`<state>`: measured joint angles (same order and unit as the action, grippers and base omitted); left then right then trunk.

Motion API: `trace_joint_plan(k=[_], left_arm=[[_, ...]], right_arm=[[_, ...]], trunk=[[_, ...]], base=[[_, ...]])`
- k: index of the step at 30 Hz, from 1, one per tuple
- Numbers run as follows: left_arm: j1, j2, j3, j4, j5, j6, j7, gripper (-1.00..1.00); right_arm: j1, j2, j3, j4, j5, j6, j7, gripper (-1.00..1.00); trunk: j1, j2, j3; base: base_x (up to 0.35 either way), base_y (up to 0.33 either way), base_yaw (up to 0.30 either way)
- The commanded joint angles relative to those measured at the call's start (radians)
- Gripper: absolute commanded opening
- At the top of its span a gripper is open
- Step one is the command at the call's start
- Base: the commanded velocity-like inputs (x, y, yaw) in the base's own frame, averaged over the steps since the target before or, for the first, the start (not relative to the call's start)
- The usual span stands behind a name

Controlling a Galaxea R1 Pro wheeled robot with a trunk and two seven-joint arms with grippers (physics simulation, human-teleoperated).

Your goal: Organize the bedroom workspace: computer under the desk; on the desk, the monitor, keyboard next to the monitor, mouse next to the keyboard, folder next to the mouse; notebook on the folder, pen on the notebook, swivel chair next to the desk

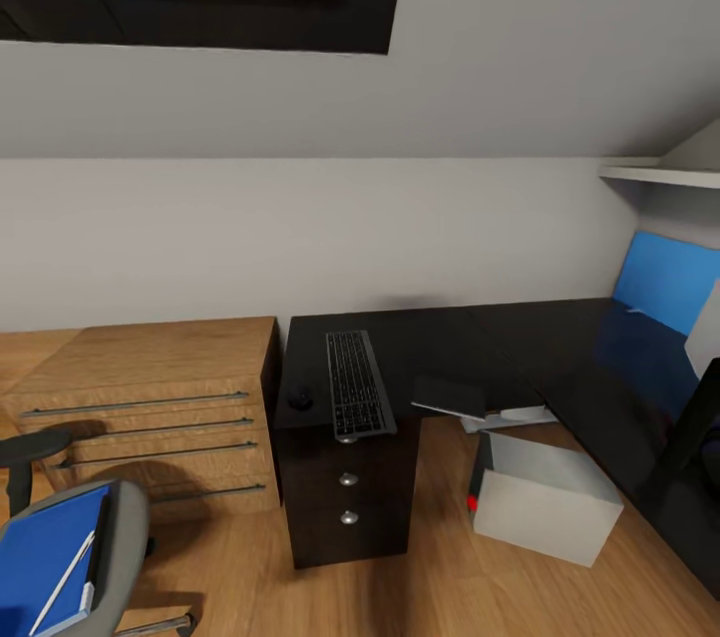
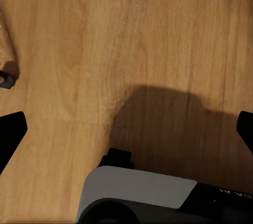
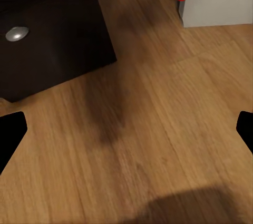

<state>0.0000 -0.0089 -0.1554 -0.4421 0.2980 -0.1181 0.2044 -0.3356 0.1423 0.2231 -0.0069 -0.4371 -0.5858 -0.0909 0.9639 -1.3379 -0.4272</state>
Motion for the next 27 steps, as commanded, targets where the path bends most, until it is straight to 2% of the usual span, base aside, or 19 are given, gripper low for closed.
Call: trace_joint_plan(k=[1, 15, 20, 27], left_arm=[[0.000, 0.003, -0.008, 0.001, 0.012, -0.003, 0.007, 1.00], [0.002, 0.014, -0.006, 0.036, 0.015, -0.007, 0.006, 1.00], [0.002, 0.013, -0.006, 0.037, 0.015, -0.009, 0.006, 1.00], [0.002, 0.011, -0.006, 0.038, 0.014, -0.010, 0.006, 1.00]], right_arm=[[0.000, 0.000, 0.009, 0.000, -0.003, -0.001, -0.006, 1.00], [0.000, -0.003, 0.009, -0.001, -0.002, -0.002, -0.003, 1.00], [0.000, -0.003, 0.009, -0.001, 0.000, -0.002, -0.003, 1.00], [-0.001, -0.003, 0.010, -0.001, 0.001, -0.002, -0.003, 1.00]], trunk=[[-0.004, 0.007, 0.002], [-0.058, 0.105, 0.046], [-0.077, 0.140, 0.062], [-0.104, 0.189, 0.084]], base=[[0.000, 0.000, 0.000], [-0.003, -0.005, 0.000], [-0.137, -0.244, 0.082], [-0.151, -0.285, 0.239]])
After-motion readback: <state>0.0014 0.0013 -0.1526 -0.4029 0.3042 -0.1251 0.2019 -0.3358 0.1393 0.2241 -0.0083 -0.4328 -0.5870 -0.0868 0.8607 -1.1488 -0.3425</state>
